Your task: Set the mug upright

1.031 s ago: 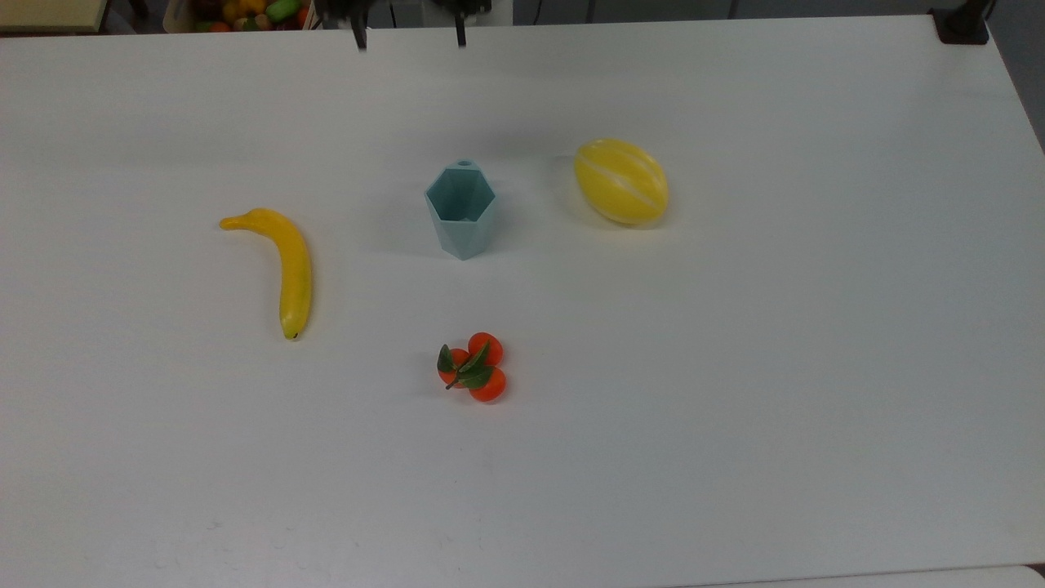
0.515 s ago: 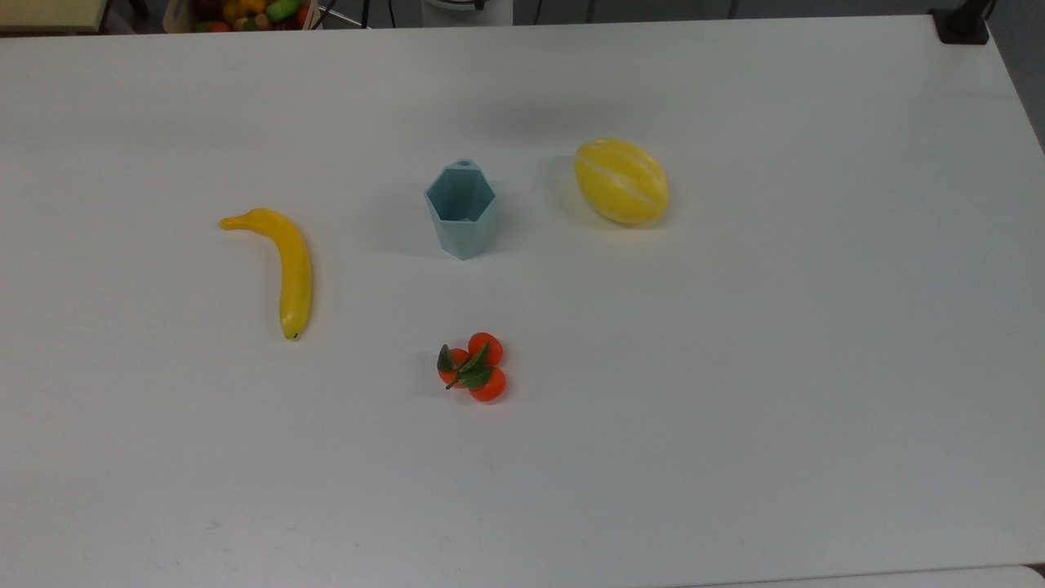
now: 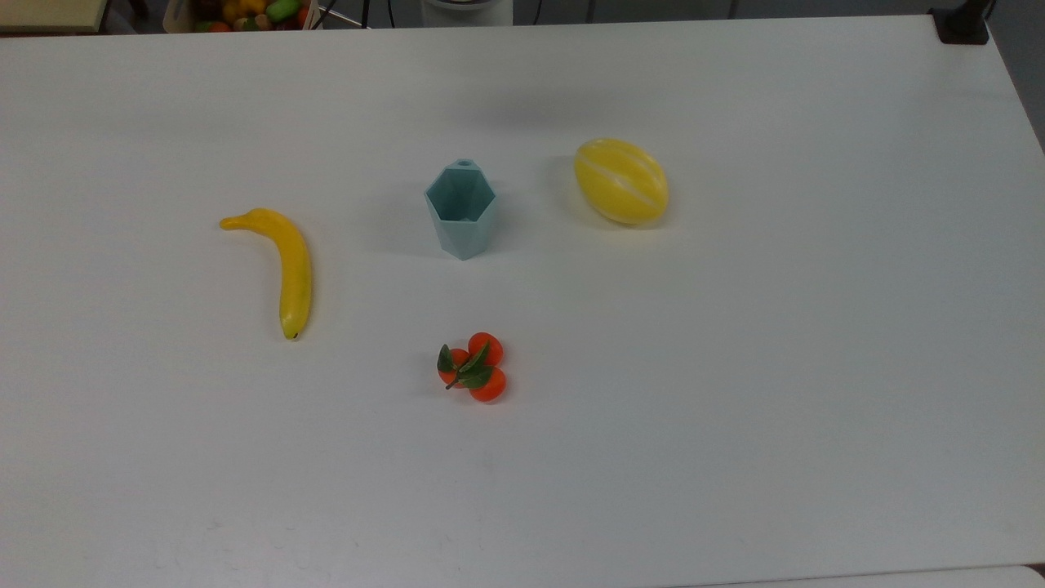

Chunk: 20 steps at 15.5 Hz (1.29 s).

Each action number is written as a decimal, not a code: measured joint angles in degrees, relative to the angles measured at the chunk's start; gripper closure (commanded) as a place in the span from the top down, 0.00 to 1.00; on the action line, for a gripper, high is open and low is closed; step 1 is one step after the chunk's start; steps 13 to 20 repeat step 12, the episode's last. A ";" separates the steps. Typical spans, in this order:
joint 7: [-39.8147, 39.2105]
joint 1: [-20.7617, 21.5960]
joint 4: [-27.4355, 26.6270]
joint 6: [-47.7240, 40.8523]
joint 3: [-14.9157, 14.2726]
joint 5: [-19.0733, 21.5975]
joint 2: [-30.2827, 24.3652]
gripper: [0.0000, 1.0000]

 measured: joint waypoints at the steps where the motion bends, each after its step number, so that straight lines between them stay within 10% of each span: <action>1: -0.01 -0.01 -0.21 0.70 0.00 0.39 0.05 1.00; 20: -12.61 -2.26 -0.66 6.84 -0.01 0.77 1.26 1.00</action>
